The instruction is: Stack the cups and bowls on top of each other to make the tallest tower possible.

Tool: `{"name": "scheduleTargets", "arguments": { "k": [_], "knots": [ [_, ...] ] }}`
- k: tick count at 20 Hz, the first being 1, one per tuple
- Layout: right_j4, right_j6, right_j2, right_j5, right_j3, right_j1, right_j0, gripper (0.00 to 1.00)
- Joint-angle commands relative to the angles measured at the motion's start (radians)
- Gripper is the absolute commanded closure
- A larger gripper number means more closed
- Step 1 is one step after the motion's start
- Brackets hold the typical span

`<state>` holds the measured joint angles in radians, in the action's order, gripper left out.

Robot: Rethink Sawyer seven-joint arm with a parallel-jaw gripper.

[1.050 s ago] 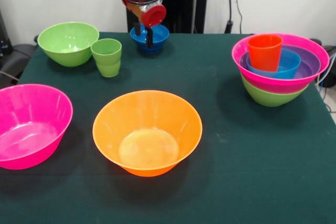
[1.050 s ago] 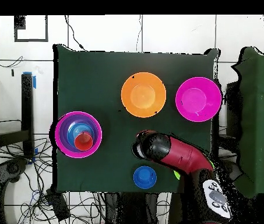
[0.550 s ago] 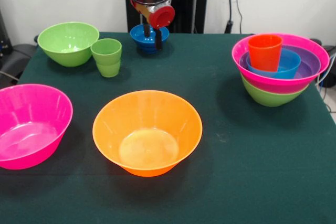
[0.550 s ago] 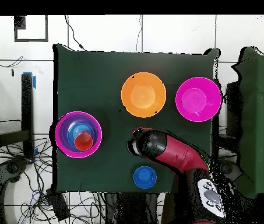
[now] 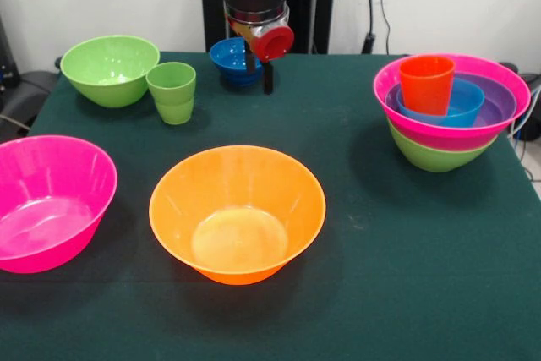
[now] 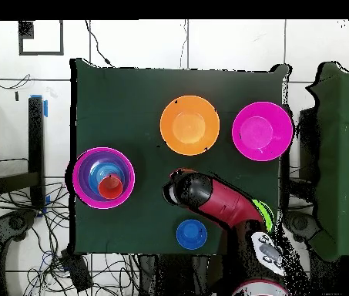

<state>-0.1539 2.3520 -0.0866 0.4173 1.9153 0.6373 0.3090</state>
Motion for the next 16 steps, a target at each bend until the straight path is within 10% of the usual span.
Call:
{"name": "scheduleTargets", "arguments": {
  "k": [1, 16],
  "knots": [
    [-0.04, 0.158, 0.073, -0.123, 0.05, -0.091, 0.001, 0.0],
    [-0.032, 0.138, 0.055, -0.117, 0.043, -0.096, 0.004, 0.0]
  ]
}}
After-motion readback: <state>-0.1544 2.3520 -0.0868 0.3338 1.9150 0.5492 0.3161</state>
